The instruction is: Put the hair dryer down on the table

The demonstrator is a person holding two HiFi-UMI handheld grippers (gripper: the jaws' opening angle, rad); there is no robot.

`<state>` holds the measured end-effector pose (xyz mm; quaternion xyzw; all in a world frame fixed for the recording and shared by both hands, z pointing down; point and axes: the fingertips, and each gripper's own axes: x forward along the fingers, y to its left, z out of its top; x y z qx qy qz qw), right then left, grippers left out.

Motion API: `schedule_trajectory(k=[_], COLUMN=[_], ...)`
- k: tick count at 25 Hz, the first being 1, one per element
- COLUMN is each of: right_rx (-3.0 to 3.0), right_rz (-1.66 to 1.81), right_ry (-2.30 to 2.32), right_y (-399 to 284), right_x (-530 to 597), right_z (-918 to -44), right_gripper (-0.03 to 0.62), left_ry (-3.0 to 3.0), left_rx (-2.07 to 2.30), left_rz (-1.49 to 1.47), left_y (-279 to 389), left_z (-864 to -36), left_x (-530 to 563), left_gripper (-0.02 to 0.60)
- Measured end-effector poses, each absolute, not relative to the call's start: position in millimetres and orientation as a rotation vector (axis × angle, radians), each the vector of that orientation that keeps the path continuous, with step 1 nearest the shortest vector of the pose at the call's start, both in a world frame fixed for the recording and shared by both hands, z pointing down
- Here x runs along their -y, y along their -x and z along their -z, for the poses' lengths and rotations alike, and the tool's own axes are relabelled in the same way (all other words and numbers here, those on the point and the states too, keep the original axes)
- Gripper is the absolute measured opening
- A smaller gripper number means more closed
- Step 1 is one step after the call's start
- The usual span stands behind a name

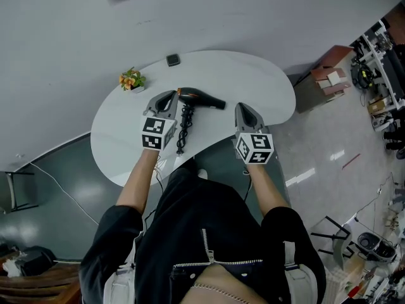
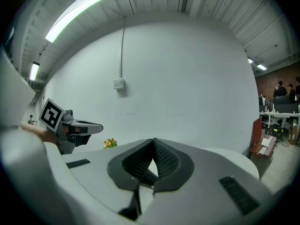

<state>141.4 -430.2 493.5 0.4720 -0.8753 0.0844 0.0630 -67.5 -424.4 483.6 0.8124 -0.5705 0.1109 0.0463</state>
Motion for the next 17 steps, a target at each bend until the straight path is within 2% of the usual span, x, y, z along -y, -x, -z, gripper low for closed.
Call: schedule_trajectory(k=[17], right_rx=[2.637], right_rz=[-0.281], right_ry=[-1.429], right_y=[-147.7], right_x=[419.2], right_z=[-503.5], right_gripper=[-0.006], left_ry=[-2.448], left_rx=[1.741], left_rz=[-0.327], left_y=[64.6], left_z=[-493.5], left_x=[418.0], left_gripper=[0.021])
